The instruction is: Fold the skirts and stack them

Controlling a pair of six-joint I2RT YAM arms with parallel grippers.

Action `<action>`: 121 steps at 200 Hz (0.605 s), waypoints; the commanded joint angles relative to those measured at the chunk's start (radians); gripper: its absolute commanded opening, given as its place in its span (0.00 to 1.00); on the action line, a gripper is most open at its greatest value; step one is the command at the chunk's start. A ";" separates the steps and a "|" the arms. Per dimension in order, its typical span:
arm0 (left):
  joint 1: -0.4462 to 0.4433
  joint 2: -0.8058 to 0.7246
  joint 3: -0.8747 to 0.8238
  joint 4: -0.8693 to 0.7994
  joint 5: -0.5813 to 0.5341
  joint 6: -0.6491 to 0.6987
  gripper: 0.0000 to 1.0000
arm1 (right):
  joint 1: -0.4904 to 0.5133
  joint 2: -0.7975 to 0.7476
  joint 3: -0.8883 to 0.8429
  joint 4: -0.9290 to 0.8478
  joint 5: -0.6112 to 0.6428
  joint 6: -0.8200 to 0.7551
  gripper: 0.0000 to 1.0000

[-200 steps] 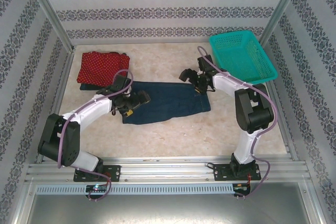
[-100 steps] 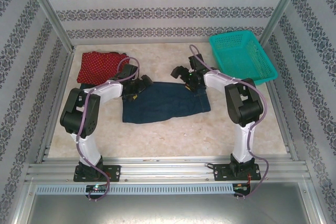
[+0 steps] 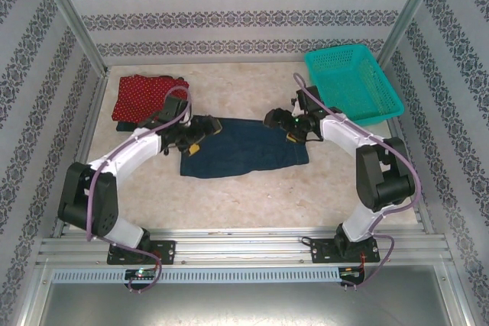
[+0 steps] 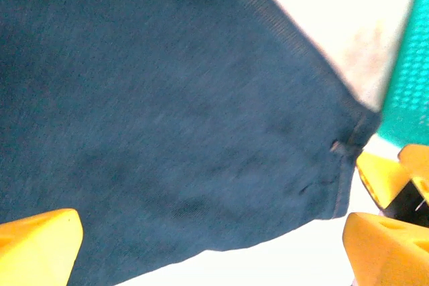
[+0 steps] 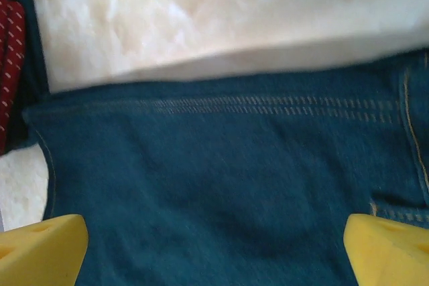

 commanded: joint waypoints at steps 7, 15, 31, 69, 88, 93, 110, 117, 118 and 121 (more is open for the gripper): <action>-0.005 0.004 -0.119 -0.079 -0.028 -0.035 1.00 | -0.016 0.010 -0.073 -0.100 0.022 -0.032 0.98; -0.001 0.009 -0.138 -0.090 -0.084 -0.018 1.00 | -0.024 0.020 -0.094 -0.105 0.047 -0.028 0.98; 0.012 0.046 -0.167 -0.105 -0.182 0.020 1.00 | -0.043 0.038 -0.128 -0.101 0.085 -0.023 0.98; 0.021 0.095 -0.179 -0.095 -0.133 0.045 1.00 | -0.061 0.008 -0.131 -0.099 0.081 -0.067 0.98; 0.021 0.026 -0.121 -0.093 -0.067 0.043 1.00 | -0.070 -0.066 -0.116 -0.100 0.021 -0.124 0.98; 0.020 0.009 -0.096 -0.104 -0.062 0.047 1.00 | -0.077 -0.085 -0.109 -0.117 0.030 -0.140 0.98; 0.020 -0.026 -0.012 -0.158 -0.083 0.075 1.00 | -0.114 -0.115 -0.114 -0.158 0.062 -0.194 0.98; 0.021 -0.028 0.021 -0.181 -0.100 0.093 1.00 | -0.138 -0.114 -0.119 -0.167 0.053 -0.212 0.98; 0.021 -0.028 0.024 -0.183 -0.102 0.095 1.00 | -0.141 -0.113 -0.120 -0.168 0.050 -0.214 0.98; 0.021 -0.026 0.037 -0.191 -0.110 0.107 1.00 | -0.151 -0.111 -0.121 -0.172 0.036 -0.222 0.97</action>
